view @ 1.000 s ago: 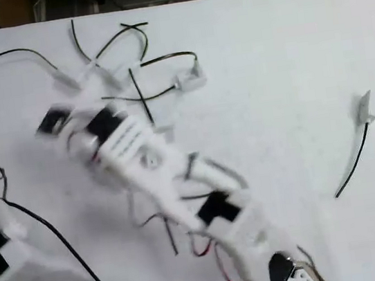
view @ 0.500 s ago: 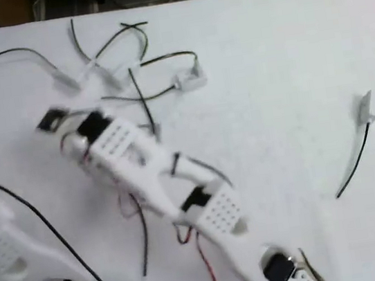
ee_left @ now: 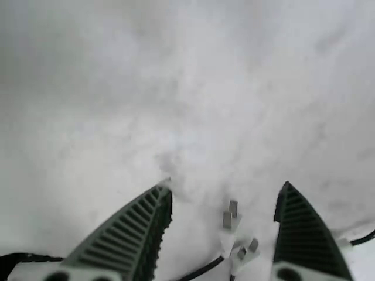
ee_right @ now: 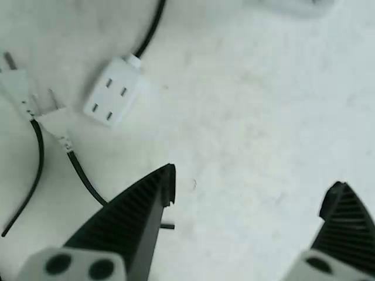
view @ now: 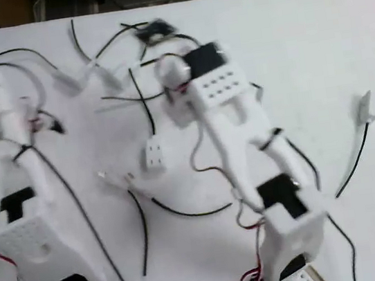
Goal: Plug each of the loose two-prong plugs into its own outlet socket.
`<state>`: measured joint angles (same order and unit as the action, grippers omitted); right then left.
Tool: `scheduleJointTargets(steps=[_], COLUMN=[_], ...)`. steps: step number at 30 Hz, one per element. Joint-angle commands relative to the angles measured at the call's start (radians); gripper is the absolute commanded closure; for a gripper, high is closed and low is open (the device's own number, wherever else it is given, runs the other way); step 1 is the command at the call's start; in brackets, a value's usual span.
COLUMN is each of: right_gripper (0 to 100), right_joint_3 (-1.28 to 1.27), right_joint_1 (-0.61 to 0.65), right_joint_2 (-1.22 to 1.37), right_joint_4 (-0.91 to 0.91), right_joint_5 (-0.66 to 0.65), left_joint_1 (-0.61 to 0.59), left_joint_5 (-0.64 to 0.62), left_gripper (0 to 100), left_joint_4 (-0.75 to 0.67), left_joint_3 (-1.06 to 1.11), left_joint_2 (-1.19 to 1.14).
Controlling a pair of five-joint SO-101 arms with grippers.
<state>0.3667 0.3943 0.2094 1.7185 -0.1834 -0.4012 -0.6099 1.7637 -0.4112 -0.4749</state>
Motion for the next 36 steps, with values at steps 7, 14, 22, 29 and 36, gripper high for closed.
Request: scheduleJointTargets(steps=[7, 14, 22, 29, 36], right_gripper=[61.8, 61.8, 61.8, 61.8, 61.8], right_joint_3=[-0.342, -0.529, -0.651, -0.729, -0.741], right_joint_1=[-0.091, -0.116, -0.113, -0.108, -0.113], right_joint_2=[-0.148, -0.151, -0.147, -0.143, -0.142], right_joint_4=[-0.062, -0.211, -0.367, -0.49, -0.516], right_joint_5=[-0.003, 0.0, 0.002, 0.002, 0.002], left_joint_1=[0.332, 0.344, 0.394, 0.39, 0.298], left_joint_5=[-0.009, -0.006, 0.0, -0.008, -0.009], left_gripper=[72, 72, 72, 72, 72], left_joint_4=[0.021, 0.02, 0.02, -0.193, -0.571], left_joint_3=[0.16, 0.273, 0.33, 0.623, 0.887], left_joint_2=[0.004, 0.01, 0.108, 0.429, 0.498])
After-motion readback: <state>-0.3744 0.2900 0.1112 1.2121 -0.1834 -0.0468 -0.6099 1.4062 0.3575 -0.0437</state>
